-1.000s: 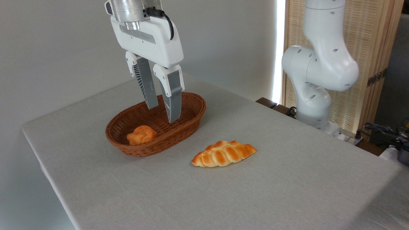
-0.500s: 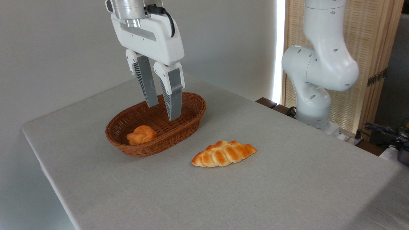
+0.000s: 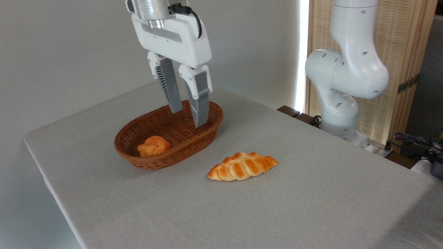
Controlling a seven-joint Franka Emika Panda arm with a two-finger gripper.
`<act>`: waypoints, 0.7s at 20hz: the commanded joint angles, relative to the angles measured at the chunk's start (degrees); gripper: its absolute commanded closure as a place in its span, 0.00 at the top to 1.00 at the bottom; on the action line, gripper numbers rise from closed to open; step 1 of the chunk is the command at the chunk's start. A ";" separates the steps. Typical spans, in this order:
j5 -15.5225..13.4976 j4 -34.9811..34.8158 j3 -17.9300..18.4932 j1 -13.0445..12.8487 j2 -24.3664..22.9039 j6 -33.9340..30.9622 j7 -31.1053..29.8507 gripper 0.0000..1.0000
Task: Put bread into the basket
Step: 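Raise the open gripper from above the basket and move toward the braided roll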
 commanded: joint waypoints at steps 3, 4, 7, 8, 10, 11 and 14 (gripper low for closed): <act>0.08 -8.93 3.79 -2.70 -7.04 0.19 1.60 1.00; -0.01 -10.50 4.93 -3.40 -8.09 0.19 2.47 1.00; 0.08 -15.08 7.75 -5.51 -10.82 0.28 4.15 1.00; 0.08 -16.48 8.10 -5.78 -11.35 0.72 4.84 1.00; 0.08 -18.07 8.11 -5.87 -11.44 1.95 5.29 1.00; 0.17 -19.21 8.28 -6.30 -11.62 2.56 5.29 1.00; 0.34 -23.95 9.60 -9.02 -13.54 5.10 6.43 1.00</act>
